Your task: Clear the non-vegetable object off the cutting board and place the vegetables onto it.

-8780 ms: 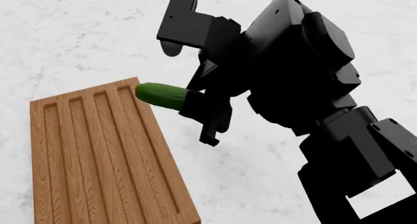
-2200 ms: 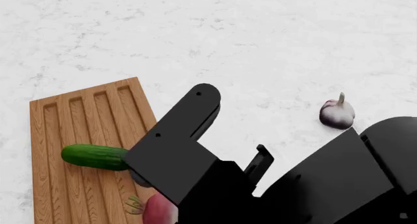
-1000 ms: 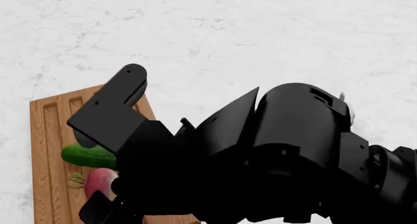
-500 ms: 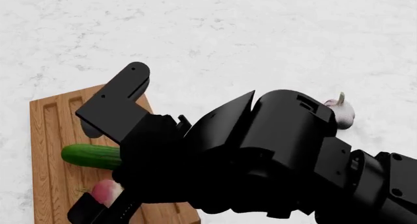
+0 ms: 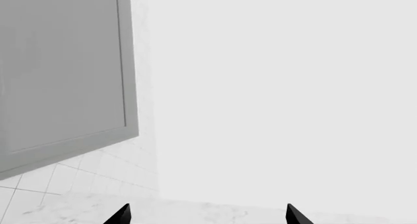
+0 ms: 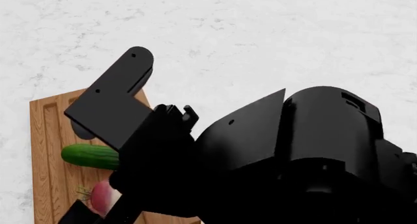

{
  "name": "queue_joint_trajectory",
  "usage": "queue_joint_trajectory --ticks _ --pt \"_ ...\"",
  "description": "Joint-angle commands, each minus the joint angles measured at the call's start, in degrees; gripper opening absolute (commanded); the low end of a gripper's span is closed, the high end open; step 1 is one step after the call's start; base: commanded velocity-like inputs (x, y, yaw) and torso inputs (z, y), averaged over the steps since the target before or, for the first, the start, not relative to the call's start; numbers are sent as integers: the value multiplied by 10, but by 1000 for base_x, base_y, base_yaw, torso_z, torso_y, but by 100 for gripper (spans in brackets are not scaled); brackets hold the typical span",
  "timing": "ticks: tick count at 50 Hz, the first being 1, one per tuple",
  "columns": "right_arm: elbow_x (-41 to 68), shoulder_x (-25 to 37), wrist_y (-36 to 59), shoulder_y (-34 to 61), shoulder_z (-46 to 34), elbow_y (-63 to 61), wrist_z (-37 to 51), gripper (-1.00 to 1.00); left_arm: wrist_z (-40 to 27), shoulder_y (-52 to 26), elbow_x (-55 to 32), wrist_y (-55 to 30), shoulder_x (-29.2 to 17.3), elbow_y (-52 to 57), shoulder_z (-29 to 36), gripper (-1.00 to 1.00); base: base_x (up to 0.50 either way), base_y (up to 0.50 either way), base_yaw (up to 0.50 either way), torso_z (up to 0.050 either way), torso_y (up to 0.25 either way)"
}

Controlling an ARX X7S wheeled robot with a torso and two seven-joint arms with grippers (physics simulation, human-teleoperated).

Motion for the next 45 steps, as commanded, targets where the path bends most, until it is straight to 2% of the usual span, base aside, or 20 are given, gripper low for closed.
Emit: queue_joint_trajectory --ticks 1,10,27,38,40,45 --pt "92 49 2 9 45 -111 92 100 20 16 -5 -6 9 27 -16 100 0 0 0 0 0" --pt "181 97 -10 58 69 -165 160 100 19 25 -15 -13 9 36 -20 100 0 0 0 0 0" --pt "415 188 -116 211 109 -325 377 100 3 57 -55 -41 31 92 -53 100 0 0 0 0 0" --pt "587 207 -183 375 135 -380 483 100 -41 45 -149 -148 52 167 -138 100 0 0 0 0 0" --pt "624 214 -187 419 142 -383 507 100 -71 41 -193 -152 44 167 -147 100 0 0 0 0 0" --pt "699 214 -194 455 172 -394 574 100 -134 34 -275 -150 26 159 -160 100 0 0 0 0 0"
